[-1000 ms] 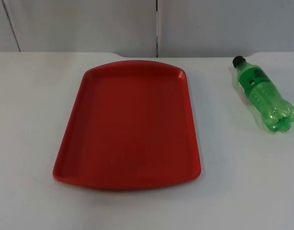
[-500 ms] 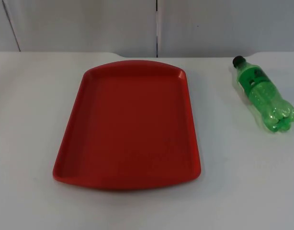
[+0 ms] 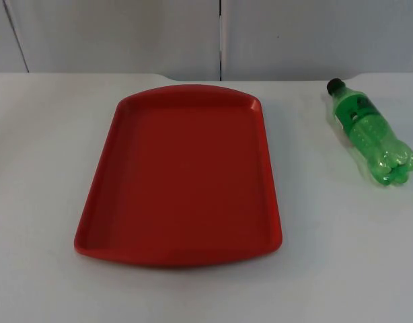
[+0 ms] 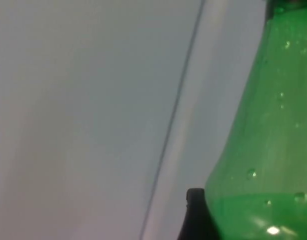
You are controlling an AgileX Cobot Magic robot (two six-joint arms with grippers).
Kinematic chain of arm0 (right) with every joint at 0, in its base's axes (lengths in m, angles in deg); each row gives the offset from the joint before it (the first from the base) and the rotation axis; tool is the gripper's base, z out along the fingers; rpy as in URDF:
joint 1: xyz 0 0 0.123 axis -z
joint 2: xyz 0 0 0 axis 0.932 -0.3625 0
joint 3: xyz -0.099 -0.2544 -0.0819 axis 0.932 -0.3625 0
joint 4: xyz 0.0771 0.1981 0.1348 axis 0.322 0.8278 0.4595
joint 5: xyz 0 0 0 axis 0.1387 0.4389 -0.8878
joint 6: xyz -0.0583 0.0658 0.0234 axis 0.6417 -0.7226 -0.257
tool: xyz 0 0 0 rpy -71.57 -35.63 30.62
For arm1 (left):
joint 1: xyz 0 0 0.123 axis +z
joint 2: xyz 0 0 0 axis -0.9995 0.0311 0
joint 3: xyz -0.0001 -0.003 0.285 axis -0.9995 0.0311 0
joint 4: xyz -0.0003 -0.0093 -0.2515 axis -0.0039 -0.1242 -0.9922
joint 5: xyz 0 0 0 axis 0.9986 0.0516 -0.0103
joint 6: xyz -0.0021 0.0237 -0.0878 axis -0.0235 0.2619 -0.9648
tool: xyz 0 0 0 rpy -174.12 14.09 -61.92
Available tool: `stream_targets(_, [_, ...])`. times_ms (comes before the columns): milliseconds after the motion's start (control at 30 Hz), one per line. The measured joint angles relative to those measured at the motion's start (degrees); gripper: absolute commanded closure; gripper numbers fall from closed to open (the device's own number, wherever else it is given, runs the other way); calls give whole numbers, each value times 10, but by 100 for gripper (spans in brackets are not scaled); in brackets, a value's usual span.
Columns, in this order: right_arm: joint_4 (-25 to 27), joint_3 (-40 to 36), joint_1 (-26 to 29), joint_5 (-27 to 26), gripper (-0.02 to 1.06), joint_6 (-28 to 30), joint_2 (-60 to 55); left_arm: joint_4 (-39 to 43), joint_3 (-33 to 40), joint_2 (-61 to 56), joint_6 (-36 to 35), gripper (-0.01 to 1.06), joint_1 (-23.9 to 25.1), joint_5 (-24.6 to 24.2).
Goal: Place the bottle upright on the tray.
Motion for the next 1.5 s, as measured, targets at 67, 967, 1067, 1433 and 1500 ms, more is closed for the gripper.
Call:
stream_targets(67, [0, 0, 0, 0, -1, 0, 0, 0, 50, -19, 16, 105, -8, 55])
stream_targets(967, [0, 0, 0, 0, -1, 0, 0, 275, 442, 4, -160, 105, -99, 670])
stream_targets(1067, [0, 0, 0, 0, -1, 0, 0, 294, 444, 28, -169, 105, -99, 685])
stream_targets(1433, [0, 0, 0, 0, -1, 1, 0, 312, 446, 124, -191, 105, -99, 784])
stream_targets(1500, [1, 0, 0, 0, -1, 1, 0, 312, 446, 140, -194, 105, -99, 794])
